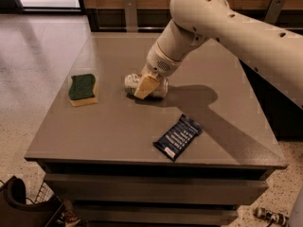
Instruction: Knock 7up can over
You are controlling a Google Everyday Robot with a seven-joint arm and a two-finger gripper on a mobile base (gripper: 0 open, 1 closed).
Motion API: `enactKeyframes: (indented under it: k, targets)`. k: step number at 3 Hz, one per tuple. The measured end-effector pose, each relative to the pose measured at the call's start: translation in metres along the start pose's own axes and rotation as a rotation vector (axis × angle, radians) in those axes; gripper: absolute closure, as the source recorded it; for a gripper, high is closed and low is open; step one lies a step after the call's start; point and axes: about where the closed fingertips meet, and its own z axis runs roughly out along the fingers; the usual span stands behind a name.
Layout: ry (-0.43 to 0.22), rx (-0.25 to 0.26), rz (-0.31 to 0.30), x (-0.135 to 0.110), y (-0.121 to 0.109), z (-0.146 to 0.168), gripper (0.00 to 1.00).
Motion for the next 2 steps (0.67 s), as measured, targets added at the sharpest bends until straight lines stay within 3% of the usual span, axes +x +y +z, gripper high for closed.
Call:
enactKeyframes:
  k: [1, 2]
  targets:
    - [0.000, 0.000, 0.000, 0.0000, 0.0000, 0.0001, 0.01]
    - [0.000, -0.001, 0.000, -0.0002, 0.0003, 0.0006, 0.00]
